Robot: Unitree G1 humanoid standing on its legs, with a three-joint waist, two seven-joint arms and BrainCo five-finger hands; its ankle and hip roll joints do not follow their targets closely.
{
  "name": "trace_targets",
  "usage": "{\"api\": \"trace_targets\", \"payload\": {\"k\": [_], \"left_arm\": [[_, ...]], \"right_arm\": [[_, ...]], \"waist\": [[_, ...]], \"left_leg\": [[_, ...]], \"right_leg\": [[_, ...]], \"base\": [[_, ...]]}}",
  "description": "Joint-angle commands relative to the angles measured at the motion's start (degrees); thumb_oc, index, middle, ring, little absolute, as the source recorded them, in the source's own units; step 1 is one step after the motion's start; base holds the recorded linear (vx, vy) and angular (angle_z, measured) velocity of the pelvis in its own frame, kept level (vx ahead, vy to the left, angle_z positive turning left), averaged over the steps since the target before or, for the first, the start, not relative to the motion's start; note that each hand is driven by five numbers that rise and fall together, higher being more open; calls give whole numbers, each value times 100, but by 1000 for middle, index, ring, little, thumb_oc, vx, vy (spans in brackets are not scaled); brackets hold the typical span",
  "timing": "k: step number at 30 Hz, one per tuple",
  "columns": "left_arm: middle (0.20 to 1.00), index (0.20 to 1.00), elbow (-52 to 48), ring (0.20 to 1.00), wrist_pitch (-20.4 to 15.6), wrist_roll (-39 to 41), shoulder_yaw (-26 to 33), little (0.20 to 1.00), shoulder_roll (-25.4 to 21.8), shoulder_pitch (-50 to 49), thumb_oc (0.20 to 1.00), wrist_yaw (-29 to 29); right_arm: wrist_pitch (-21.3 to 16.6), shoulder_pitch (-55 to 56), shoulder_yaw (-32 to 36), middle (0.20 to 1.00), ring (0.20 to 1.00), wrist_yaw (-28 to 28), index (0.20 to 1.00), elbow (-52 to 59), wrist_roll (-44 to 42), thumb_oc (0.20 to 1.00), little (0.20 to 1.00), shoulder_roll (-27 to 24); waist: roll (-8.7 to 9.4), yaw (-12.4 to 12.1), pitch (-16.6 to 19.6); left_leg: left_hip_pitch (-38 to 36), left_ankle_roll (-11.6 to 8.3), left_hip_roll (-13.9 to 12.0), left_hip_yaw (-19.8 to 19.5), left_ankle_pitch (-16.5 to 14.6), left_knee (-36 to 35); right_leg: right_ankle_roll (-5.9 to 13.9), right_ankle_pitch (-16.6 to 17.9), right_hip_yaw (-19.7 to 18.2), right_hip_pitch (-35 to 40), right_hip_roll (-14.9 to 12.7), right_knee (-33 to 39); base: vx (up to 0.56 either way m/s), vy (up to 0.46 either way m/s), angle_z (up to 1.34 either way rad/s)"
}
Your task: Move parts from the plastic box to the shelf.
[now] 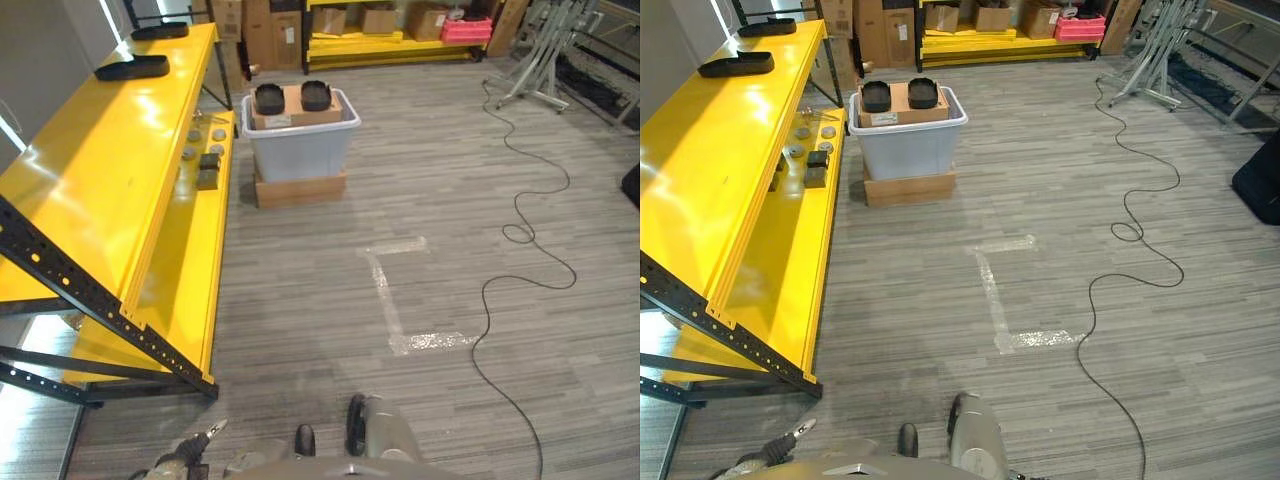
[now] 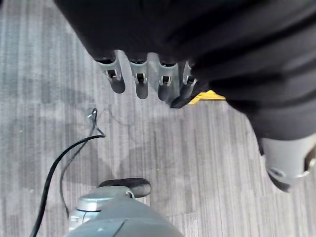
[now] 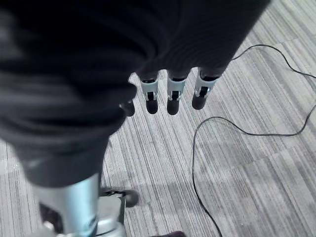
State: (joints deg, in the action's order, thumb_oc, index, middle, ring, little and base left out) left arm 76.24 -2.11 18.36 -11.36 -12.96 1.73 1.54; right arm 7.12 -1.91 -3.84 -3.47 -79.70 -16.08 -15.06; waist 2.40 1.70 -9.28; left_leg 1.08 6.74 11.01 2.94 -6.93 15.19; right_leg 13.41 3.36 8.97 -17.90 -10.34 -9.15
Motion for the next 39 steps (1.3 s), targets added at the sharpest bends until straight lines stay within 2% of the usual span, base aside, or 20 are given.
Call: {"api": "trace_targets", "payload": {"k": [1, 6, 9, 11, 12, 13, 14, 15, 17, 19, 21, 23, 25, 26, 28, 29, 31, 34, 37, 39], "left_arm": [[1000, 1000, -64, 1000, -164, -74, -16, 1000, -78, -188, 1000, -5], [1000, 1000, -45, 1000, -434, -155, -31, 1000, -24, -257, 1000, 75], [1000, 1000, -69, 1000, -518, -71, 21, 1000, 35, -257, 1000, 4], [1000, 1000, -138, 1000, -413, 66, 74, 1000, 34, -222, 1000, -10], [1000, 1000, -156, 1000, -402, 68, 94, 1000, 31, -216, 1000, -2], [1000, 1000, -159, 1000, -495, 124, 140, 1000, 61, -195, 1000, -19], [1000, 1000, -163, 1000, -504, 165, 152, 1000, 68, -188, 1000, -34], [1000, 1000, -178, 1000, -528, 272, 169, 1000, 73, -164, 1000, -87], [1000, 1000, -247, 1000, -456, 376, 257, 1000, 79, -54, 1000, -119], [1000, 1000, -311, 1000, -393, 408, 324, 1000, 83, 48, 1000, -147], [1000, 1000, -371, 1000, -333, 426, 326, 1000, 79, 125, 1000, -185], [1000, 1000, -377, 1000, -329, 562, 353, 1000, 60, 228, 1000, -225], [1000, 1000, -343, 1000, -372, 855, 406, 1000, 33, 289, 1000, -322], [1000, 1000, -336, 1000, -380, 886, 422, 1000, 26, 287, 1000, -330], [1000, 1000, -292, 1000, -412, 1054, 475, 1000, -11, 261, 1000, -393], [1000, 1000, -256, 1000, -454, 1147, 533, 1000, -31, 210, 1000, -400], [1000, 1000, -219, 1000, -504, 1257, 654, 1000, -57, 108, 1000, -394], [1000, 1000, -220, 1000, -632, 1403, 926, 1000, -108, -42, 1000, -396], [1000, 1000, -231, 1000, -702, 1440, 1070, 1000, -114, -64, 1000, -459], [1000, 1000, -228, 1000, -679, 1292, 1152, 1000, -134, -66, 1000, -506]], "right_arm": [[-94, -14, -60, 1000, 1000, 100, 1000, -130, -227, 1000, 1000, -160], [-143, 117, -6, 1000, 1000, 50, 1000, -78, -235, 1000, 1000, -57], [-193, 159, -13, 1000, 1000, -21, 1000, -101, -167, 1000, 1000, -5], [-145, 123, -94, 1000, 1000, -89, 1000, -79, -147, 1000, 1000, 2], [-153, 111, -111, 1000, 1000, -101, 1000, -85, -152, 1000, 1000, -6], [-180, 78, -169, 1000, 1000, -143, 1000, -56, -183, 1000, 1000, -59], [-190, 75, -181, 1000, 1000, -159, 1000, -38, -157, 1000, 1000, -74], [-186, 74, -208, 1000, 1000, -208, 1000, 12, -127, 1000, 1000, -100], [-135, 74, -251, 1000, 1000, -265, 1000, 117, -232, 1000, 1000, -217], [-88, 64, -222, 1000, 1000, -278, 1000, 167, -285, 1000, 1000, -306], [-27, 61, -170, 1000, 1000, -302, 1000, 214, -280, 1000, 1000, -366], [13, 63, -89, 1000, 1000, -281, 1000, 201, -153, 1000, 1000, -424], [18, 50, -102, 1000, 1000, -243, 1000, 134, 13, 1000, 1000, -405], [16, 45, -111, 1000, 1000, -240, 1000, 123, 42, 1000, 1000, -400], [16, 43, -164, 1000, 1000, -255, 1000, 107, 126, 1000, 1000, -411], [-14, 63, -197, 1000, 1000, -240, 1000, 124, 152, 1000, 1000, -433], [-71, 116, -213, 1000, 1000, -179, 1000, 178, 263, 1000, 1000, -484], [-216, 192, -290, 1000, 1000, -59, 1000, 380, 440, 1000, 1000, -553], [-295, 102, -361, 1000, 1000, -74, 1000, 422, 518, 1000, 1000, -523], [-267, 59, -341, 1000, 1000, -101, 1000, 468, 533, 1000, 1000, -488]], "waist": [[-148, -122, 162], [-82, -52, 171], [-45, -3, 253], [-62, 26, 356], [-53, 33, 377], [-43, 48, 419], [-43, 54, 425], [-35, 63, 442], [70, 59, 386], [223, 29, 286], [192, 3, 181], [206, -64, 10], [182, -159, -88], [182, -174, -94], [62, -275, -63], [-90, -396, -12], [-156, -528, -18], [-182, -643, -55], [-139, -717, -4], [-54, -772, 62]], "left_leg": [[-972, 87, -108, -575, -182, -1491], [-1151, 30, -182, -657, -433, -1260], [-1262, -66, -328, -684, -528, -1135], [-1452, -212, -601, -614, -606, -1105], [-1452, -261, -684, -555, -597, -1062], [-1326, -450, -973, -376, -269, -751], [-1278, -493, -1042, -333, -174, -620], [-1174, -564, -1158, -265, 23, -315], [-379, -740, -1494, -60, 680, 1603], [509, -735, -1609, -1, 878, 3034], [1096, -693, -1706, -13, 836, 3610], [1621, -558, -1587, 152, 676, 3563], [1756, -519, -1368, 526, 696, 2345], [1753, -518, -1343, 562, 714, 2144], [1697, -626, -1160, 582, 1094, 536], [1799, -738, -1117, 581, 1505, -756], [1922, -798, -1118, 664, 1739, -1632], [2198, -843, -1307, 877, 1809, -1780], [2216, -761, -1397, 988, 1736, -1482], [2230, -754, -1318, 942, 1608, -954]], "right_leg": [[-311, 1327, 98, 226, 216, 868], [-272, 1389, 57, 268, 162, 1331], [-364, 1196, -53, 468, 192, 1175], [-511, 946, -104, 571, 290, 788], [-559, 897, -95, 617, 320, 716], [-736, 728, -105, 833, 473, 699], [-782, 684, -109, 889, 515, 719], [-863, 608, -114, 989, 584, 768], [-1127, 420, -124, 1245, 715, 850], [-1316, 305, -153, 1370, 730, 822], [-1410, 240, -116, 1483, 843, 803], [-1413, 141, -141, 1729, 903, 809], [-1365, -25, -223, 1968, 981, 839], [-1354, -49, -243, 1995, 988, 839], [-1280, -167, -325, 2136, 1098, 831], [-1262, -286, -441, 2297, 1239, 791], [-1239, -460, -558, 2597, 1282, 745], [-1193, -928, -598, 3019, 1217, 539], [-1133, -1223, -607, 3251, 1035, 398], [-1107, -1464, -481, 3521, 811, 209]], "base": [[269, -111, -15], [412, -189, 22], [446, -257, 43], [455, -291, 36], [443, -328, 39], [376, -286, 34], [427, -336, 30], [246, -245, 9], [238, -333, -4], [180, -304, 6], [167, -186, 8], [275, -104, 1], [333, 8, -17], [281, 58, -35], [488, 150, -43], [683, 230, -31], [645, 203, -30], [550, 178, -66], [453, 187, -49], [476, 178, -29]]}}
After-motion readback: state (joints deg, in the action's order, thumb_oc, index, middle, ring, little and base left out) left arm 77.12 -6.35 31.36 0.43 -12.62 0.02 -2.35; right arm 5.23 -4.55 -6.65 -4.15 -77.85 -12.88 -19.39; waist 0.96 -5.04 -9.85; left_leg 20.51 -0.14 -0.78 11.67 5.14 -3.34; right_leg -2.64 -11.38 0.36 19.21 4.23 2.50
